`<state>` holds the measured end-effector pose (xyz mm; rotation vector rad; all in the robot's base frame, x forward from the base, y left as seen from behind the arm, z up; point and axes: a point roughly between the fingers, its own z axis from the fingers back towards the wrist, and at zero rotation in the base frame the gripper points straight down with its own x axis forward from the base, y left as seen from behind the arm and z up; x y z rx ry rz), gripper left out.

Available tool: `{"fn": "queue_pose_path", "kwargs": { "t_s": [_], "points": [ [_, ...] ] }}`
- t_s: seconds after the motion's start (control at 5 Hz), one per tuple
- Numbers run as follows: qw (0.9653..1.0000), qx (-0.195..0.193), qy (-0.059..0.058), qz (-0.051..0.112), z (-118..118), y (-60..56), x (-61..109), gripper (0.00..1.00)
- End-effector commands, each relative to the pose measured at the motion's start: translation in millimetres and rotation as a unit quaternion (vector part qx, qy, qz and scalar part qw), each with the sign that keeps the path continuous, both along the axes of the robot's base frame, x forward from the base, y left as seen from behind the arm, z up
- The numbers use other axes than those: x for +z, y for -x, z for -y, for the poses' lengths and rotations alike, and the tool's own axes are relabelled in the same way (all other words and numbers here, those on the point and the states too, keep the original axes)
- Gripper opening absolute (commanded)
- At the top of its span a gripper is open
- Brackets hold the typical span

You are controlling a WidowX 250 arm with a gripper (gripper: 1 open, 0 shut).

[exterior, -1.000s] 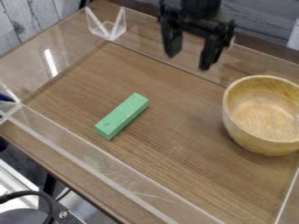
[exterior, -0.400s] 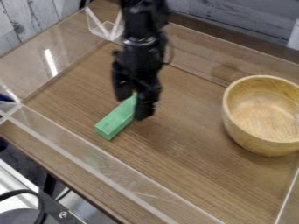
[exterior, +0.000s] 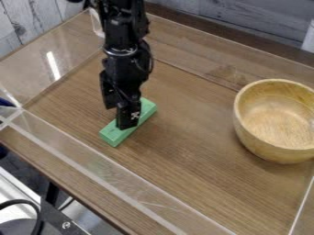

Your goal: Put the green block in the brown bowl

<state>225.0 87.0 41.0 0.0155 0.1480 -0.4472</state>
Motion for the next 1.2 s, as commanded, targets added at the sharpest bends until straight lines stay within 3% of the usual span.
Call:
{"fn": "queue_pose_path", "kwargs": {
  "t_s": [0.0,0.2,0.6,1.0],
  "points": [
    [0.9995,-0.005,-0.003,0.030,0.6,-2.7,6.6,1.00],
    [0.9990,-0.010,0.002,0.045,5.0,0.3,6.9,1.00],
    [0.9966,-0.016,0.033,0.074,10.9,-1.0,17.8,1.00],
    [0.9945,-0.007,0.053,0.090,16.5,-6.4,28.0,1.00]
  ]
}}
